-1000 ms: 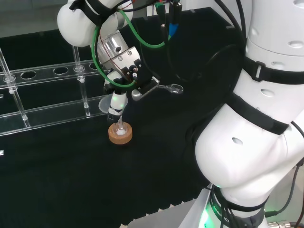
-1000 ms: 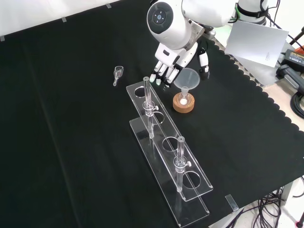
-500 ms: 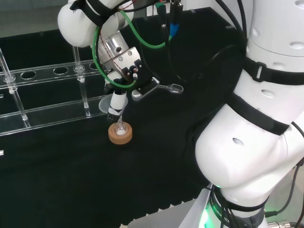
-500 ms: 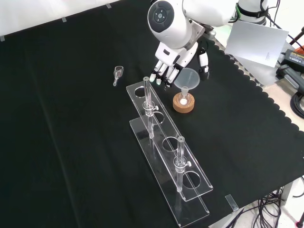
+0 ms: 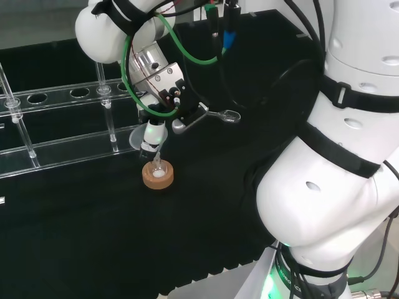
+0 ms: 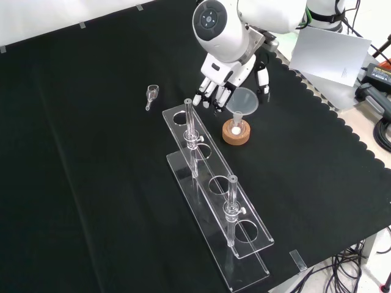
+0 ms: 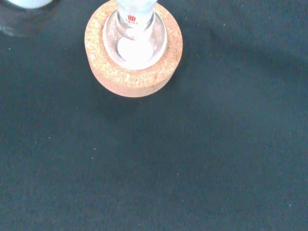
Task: Remove the funnel from the round-bottom flask.
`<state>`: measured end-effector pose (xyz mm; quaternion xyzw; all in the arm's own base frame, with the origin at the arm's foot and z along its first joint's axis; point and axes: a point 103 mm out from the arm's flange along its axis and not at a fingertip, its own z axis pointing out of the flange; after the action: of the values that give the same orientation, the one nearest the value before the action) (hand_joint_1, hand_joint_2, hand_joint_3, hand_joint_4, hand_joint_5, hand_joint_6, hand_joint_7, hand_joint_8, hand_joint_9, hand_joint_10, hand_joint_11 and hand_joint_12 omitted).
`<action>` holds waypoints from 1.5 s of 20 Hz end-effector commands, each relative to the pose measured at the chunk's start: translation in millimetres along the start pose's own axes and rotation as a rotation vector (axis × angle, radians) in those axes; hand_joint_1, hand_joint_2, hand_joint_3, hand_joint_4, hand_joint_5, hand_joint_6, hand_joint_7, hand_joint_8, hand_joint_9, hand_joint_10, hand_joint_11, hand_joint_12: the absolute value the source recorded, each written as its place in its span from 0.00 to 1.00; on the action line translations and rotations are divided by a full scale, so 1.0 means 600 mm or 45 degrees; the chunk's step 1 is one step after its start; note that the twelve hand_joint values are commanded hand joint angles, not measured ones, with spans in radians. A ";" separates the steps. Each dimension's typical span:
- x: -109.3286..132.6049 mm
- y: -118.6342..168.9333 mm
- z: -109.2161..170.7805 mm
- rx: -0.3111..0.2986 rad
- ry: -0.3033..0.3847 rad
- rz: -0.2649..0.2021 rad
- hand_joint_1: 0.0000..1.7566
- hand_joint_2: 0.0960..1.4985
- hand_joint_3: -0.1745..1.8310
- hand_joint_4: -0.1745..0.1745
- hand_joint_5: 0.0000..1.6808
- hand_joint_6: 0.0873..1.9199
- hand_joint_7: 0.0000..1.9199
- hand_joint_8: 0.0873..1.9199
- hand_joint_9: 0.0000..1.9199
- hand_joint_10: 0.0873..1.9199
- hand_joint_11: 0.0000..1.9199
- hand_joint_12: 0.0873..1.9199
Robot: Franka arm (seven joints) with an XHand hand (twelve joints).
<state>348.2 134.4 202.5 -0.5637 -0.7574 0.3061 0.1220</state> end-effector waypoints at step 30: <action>-0.007 -0.047 -0.027 -0.075 0.011 0.019 0.43 0.48 0.11 0.32 0.34 0.00 0.42 0.27 0.12 0.42 0.00 0.00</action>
<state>339.9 132.9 220.0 -0.5730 -0.7592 0.2871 0.1136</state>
